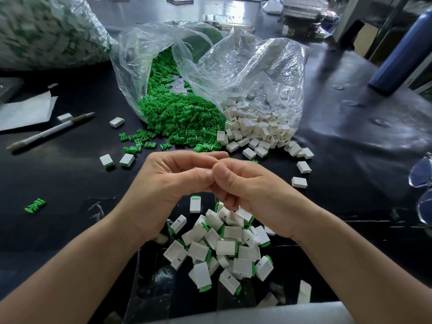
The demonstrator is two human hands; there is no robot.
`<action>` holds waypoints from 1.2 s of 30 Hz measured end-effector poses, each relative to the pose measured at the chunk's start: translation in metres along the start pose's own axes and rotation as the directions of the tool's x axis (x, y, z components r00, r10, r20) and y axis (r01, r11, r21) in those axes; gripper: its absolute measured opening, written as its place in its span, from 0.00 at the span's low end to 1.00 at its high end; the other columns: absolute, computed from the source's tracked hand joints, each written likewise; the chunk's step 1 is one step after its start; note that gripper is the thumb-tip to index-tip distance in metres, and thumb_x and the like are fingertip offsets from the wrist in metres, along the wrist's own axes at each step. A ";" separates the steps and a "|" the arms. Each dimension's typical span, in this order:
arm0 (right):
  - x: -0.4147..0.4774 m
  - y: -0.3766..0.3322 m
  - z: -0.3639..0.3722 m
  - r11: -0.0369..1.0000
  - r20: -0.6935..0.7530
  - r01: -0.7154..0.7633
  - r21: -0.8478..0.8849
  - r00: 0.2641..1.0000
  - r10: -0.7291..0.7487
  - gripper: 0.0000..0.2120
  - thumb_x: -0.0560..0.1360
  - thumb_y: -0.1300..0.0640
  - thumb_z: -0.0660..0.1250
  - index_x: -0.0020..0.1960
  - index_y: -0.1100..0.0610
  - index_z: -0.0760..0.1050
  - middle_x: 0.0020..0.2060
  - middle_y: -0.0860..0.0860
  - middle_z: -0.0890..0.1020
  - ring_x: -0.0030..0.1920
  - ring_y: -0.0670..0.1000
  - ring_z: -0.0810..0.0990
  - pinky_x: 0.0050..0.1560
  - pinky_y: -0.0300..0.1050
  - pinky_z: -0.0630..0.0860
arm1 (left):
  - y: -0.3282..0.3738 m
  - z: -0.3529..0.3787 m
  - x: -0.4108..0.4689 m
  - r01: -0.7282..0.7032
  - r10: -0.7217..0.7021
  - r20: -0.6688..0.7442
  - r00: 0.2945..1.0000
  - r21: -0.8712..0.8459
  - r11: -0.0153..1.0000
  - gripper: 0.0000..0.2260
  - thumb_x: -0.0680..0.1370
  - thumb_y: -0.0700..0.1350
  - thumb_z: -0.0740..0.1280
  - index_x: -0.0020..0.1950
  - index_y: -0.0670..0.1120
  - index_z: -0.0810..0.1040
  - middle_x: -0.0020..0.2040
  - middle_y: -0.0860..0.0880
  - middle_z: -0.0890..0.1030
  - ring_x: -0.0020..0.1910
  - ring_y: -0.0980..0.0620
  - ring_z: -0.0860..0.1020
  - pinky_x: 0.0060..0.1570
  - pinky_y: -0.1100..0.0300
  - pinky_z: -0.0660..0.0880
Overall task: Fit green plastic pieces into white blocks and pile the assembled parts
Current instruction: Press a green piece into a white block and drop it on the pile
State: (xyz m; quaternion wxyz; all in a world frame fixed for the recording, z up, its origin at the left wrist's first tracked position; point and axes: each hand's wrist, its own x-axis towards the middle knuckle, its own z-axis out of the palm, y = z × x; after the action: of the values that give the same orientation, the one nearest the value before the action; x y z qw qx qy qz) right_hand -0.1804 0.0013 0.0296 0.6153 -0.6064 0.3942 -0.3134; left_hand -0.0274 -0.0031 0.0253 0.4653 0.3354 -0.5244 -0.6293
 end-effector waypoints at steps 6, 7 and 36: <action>0.002 0.005 0.005 0.999 -0.072 0.030 -0.030 0.997 -0.032 0.10 0.72 0.46 0.59 0.36 0.49 0.72 0.28 0.46 0.67 0.30 0.45 0.64 0.34 0.40 0.62 | 0.001 0.003 -0.001 -0.005 0.006 -0.038 0.999 0.024 1.000 0.07 0.65 0.34 0.66 0.39 0.37 0.82 0.46 0.44 0.84 0.34 0.40 0.82 0.36 0.55 0.80; 0.002 0.006 0.005 0.998 -0.084 0.036 -0.046 0.996 -0.040 0.11 0.75 0.48 0.59 0.36 0.48 0.73 0.27 0.45 0.68 0.30 0.44 0.64 0.34 0.40 0.62 | 0.001 0.004 -0.001 -0.009 0.010 -0.033 0.999 0.019 1.000 0.07 0.65 0.34 0.66 0.39 0.37 0.82 0.46 0.44 0.85 0.34 0.42 0.82 0.35 0.57 0.80; 0.007 0.002 -0.005 0.979 -0.193 0.025 -0.201 0.979 -0.065 0.24 0.66 0.36 0.53 0.33 0.56 0.74 0.27 0.48 0.72 0.27 0.42 0.68 0.31 0.32 0.66 | 0.000 -0.002 0.002 0.012 -0.006 -0.130 0.992 0.047 0.999 0.06 0.65 0.39 0.68 0.37 0.45 0.85 0.40 0.47 0.85 0.37 0.52 0.82 0.37 0.64 0.79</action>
State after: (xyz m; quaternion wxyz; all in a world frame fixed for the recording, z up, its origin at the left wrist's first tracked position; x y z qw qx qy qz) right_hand -0.1819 -0.0074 0.0269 0.5023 -0.6391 0.4691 -0.3454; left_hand -0.0262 -0.0060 0.0254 0.4874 0.3889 -0.5065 -0.5955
